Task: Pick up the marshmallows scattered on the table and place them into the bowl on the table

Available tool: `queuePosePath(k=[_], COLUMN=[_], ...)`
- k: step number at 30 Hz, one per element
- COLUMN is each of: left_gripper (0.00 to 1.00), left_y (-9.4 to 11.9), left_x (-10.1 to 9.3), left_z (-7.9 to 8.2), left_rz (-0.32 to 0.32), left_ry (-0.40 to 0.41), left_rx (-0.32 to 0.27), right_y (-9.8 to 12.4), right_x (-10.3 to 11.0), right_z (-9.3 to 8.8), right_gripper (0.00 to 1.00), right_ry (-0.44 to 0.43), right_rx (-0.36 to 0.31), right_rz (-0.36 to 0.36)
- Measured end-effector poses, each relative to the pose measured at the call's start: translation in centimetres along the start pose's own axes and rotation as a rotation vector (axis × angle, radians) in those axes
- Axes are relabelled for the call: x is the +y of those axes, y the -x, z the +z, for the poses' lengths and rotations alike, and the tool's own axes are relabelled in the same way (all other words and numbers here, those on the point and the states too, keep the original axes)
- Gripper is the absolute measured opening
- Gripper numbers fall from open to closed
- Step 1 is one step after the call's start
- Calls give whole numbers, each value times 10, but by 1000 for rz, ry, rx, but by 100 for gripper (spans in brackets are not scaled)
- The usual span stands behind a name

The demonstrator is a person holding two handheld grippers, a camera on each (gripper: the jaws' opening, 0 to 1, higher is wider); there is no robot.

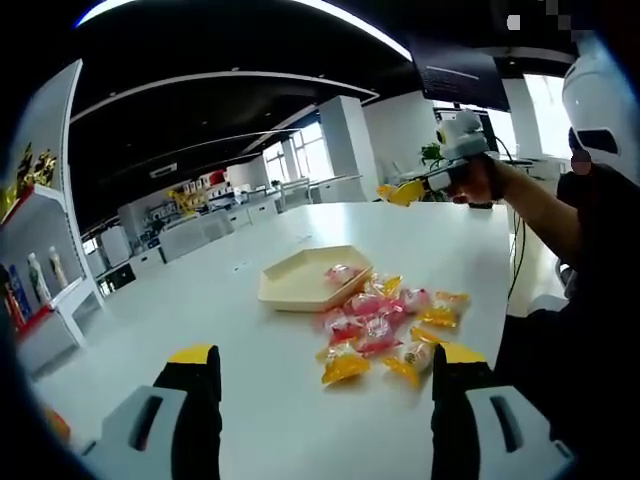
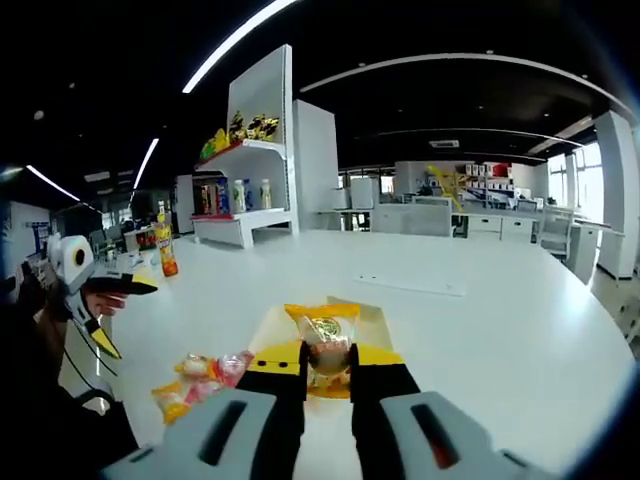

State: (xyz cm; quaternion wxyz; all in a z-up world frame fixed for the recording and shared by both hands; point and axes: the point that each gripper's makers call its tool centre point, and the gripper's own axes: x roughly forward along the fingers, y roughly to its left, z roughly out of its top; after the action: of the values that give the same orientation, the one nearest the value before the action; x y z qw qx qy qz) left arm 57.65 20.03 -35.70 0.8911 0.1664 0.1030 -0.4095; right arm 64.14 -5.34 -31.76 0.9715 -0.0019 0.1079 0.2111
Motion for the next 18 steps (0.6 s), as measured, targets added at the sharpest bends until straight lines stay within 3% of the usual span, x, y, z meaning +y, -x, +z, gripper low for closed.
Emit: queuePosePath(k=[9, 18], left_gripper=[86, 86], left_y=[2, 3], left_x=[3, 3], left_z=[-3, -1], left_rz=[13, 13], left_ry=[6, 5], left_rx=[7, 2], right_y=[-10, -24], right_x=[1, -5], right_z=[12, 10], right_gripper=[15, 15], right_ry=[16, 24], right_rx=[-16, -3], right_rz=[8, 0])
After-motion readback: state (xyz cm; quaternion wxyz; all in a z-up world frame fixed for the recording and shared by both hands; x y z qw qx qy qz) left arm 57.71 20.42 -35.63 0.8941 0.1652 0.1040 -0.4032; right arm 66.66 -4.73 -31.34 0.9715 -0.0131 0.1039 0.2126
